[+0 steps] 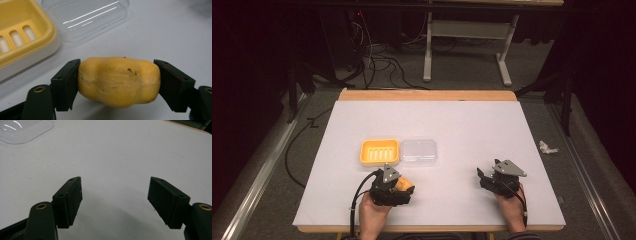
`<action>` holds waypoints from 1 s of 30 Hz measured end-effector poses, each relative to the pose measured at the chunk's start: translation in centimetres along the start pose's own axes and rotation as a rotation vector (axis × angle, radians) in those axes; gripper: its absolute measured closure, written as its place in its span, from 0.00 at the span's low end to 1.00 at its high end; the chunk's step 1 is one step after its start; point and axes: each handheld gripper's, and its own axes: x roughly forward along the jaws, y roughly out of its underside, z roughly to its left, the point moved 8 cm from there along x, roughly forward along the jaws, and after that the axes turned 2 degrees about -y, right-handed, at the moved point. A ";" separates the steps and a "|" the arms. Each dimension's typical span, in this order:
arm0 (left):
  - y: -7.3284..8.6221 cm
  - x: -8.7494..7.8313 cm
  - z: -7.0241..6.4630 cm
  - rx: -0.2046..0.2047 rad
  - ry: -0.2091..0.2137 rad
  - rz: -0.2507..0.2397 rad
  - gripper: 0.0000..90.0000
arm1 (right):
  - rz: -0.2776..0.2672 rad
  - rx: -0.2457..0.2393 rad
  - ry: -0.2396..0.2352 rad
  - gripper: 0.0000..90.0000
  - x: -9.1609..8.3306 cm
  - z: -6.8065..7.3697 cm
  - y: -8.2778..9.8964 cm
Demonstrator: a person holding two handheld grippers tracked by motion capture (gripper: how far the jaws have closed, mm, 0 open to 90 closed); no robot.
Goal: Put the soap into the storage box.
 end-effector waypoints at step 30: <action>-3.6 -0.6 0.3 -0.008 0.026 -0.051 0.29 | 0.004 -0.005 -0.002 0.31 0.1 0.0 0.0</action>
